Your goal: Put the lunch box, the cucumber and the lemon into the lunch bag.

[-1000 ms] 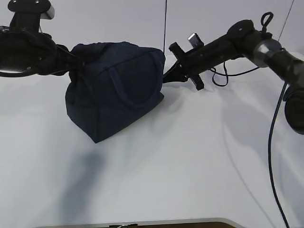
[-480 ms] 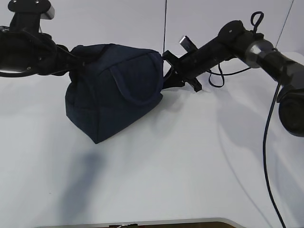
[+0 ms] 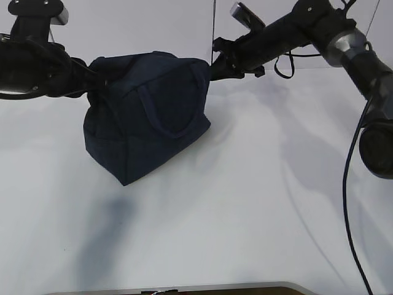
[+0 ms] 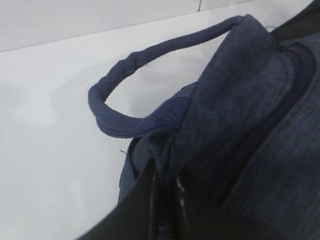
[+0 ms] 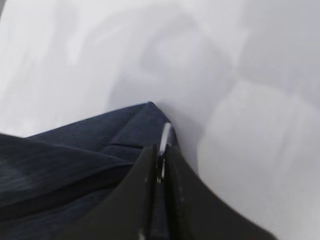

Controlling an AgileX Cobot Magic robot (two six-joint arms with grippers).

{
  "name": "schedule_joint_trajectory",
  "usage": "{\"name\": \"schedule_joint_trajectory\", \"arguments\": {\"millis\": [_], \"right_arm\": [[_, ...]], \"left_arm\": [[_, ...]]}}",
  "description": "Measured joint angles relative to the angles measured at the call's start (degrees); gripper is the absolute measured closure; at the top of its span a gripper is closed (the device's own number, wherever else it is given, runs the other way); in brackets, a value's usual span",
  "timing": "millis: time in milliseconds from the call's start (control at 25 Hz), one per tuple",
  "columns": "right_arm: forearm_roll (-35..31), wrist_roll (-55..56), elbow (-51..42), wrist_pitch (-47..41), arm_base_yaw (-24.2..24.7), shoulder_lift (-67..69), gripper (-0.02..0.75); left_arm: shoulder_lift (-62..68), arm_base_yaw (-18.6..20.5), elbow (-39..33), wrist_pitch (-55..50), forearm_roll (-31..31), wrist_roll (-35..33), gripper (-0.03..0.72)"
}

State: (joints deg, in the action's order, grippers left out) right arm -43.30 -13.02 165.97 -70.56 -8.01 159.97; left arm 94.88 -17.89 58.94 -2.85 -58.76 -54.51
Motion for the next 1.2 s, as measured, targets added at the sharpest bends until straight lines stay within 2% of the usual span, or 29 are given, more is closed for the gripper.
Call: {"name": "schedule_joint_trajectory", "arguments": {"millis": [200, 280, 600, 920, 1200], "right_arm": [[-2.6, -1.6, 1.4, -0.5, 0.0, 0.0, 0.412], [-3.4, -2.4, 1.4, -0.6, 0.0, 0.0, 0.384], [2.3, -7.6, 1.4, -1.0, 0.0, -5.4, 0.369], [13.5, -8.6, 1.5, -1.3, -0.1, -12.8, 0.364], [10.6, -6.7, 1.5, -1.5, -0.4, -14.7, 0.365]], "left_arm": [[0.0, 0.0, 0.0, 0.0, 1.8, 0.0, 0.701], [0.0, 0.0, 0.0, 0.0, 2.6, 0.0, 0.701], [0.0, 0.0, 0.0, -1.4, 11.4, 0.0, 0.701], [0.0, 0.0, 0.0, -1.7, 16.6, 0.0, 0.701], [0.0, 0.0, 0.0, 2.5, 22.1, 0.0, 0.701]]}}
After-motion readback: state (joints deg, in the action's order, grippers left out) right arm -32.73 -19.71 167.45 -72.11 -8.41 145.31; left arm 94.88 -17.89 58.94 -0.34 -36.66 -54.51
